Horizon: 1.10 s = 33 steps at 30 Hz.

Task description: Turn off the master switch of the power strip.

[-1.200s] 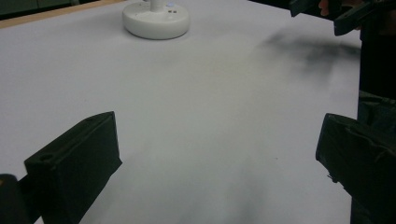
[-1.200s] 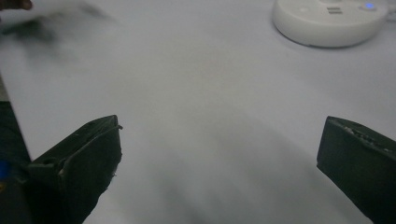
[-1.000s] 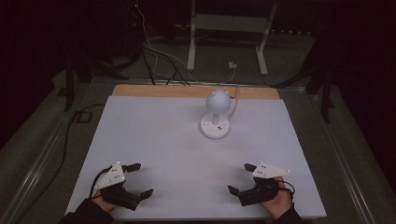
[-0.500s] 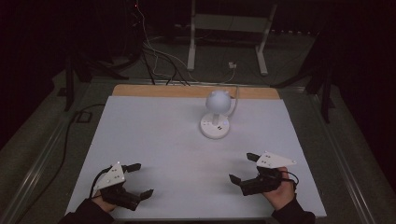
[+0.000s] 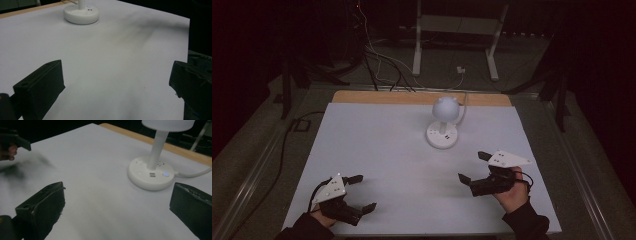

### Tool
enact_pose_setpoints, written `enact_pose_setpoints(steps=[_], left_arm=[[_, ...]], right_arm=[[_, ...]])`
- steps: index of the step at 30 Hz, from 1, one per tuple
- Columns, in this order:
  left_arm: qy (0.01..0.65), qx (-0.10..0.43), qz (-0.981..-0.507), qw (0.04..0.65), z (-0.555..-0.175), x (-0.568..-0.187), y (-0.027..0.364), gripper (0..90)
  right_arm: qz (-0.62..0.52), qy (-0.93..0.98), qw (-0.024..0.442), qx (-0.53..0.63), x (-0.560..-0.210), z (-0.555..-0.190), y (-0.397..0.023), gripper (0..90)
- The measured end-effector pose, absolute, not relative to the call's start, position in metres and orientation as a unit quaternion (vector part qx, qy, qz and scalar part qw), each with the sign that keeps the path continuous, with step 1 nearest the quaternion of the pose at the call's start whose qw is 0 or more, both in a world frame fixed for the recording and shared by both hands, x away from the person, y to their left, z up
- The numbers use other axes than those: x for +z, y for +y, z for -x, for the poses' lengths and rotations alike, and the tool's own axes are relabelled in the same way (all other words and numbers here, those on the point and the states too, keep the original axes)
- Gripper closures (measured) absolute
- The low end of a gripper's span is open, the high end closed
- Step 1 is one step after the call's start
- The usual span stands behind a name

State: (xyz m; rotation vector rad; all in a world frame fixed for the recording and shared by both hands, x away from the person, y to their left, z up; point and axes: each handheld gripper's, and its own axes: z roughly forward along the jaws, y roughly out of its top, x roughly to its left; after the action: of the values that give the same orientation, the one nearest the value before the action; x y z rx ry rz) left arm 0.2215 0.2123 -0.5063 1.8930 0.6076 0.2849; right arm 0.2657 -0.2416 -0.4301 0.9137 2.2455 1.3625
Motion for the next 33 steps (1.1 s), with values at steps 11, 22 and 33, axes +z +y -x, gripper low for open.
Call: enact_pose_setpoints(steps=[11, 22, 33], left_arm=[[0.256, 0.119, -0.794, 0.538, -0.221, -0.506, 0.212, 0.3], [0.255, 0.118, -0.794, 0.540, -0.221, -0.506, 0.212, 0.3], [0.255, 0.119, -0.793, 0.540, -0.222, -0.505, 0.212, 0.3]], right_arm=[[-0.329, 0.783, 0.194, 0.490, -0.416, -0.282, -0.244, 0.0], [-0.336, 0.780, 0.200, 0.489, -0.412, -0.299, -0.242, 0.0], [-0.346, 0.773, 0.202, 0.492, -0.411, -0.318, -0.242, 0.0]])
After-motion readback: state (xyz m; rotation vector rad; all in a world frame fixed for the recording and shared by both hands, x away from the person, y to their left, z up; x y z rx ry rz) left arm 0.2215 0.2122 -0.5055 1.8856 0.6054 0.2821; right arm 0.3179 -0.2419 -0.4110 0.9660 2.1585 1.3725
